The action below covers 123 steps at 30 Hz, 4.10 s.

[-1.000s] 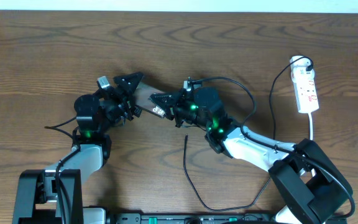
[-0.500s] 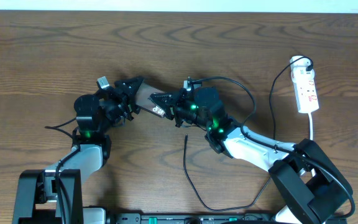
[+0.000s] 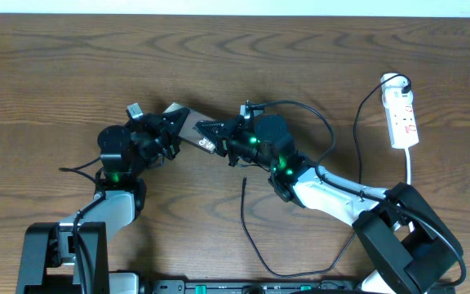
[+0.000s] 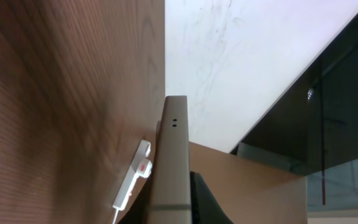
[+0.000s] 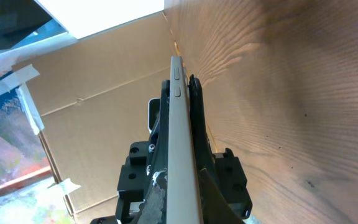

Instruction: Plug charger to phone and switch on socket

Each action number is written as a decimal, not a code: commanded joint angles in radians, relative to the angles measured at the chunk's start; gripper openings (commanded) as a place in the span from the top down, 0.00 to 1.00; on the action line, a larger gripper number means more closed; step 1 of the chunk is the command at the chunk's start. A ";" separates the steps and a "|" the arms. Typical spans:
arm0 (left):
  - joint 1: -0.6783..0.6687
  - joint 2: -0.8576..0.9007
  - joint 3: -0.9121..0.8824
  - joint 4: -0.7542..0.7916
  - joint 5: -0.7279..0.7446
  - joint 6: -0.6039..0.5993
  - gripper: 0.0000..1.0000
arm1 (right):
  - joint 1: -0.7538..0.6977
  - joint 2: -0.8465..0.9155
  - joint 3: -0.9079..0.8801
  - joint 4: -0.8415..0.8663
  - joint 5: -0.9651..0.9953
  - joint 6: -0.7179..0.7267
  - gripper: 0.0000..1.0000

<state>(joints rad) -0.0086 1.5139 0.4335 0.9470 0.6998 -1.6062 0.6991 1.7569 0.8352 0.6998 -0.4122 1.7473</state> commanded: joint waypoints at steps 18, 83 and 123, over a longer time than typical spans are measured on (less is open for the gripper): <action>0.017 -0.012 0.006 0.013 0.022 0.042 0.92 | 0.008 -0.010 0.012 0.095 -0.053 -0.091 0.01; 0.526 -0.012 0.016 0.203 0.837 0.249 0.93 | 0.034 0.005 0.412 -1.528 0.166 -0.756 0.01; 0.526 -0.012 0.016 0.203 0.837 0.267 0.93 | 0.015 0.137 0.414 -1.624 0.311 -0.750 0.01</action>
<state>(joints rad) 0.5106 1.5139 0.4335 1.1381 1.5352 -1.3560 0.7067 1.8912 1.2354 -0.9142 -0.1661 0.9909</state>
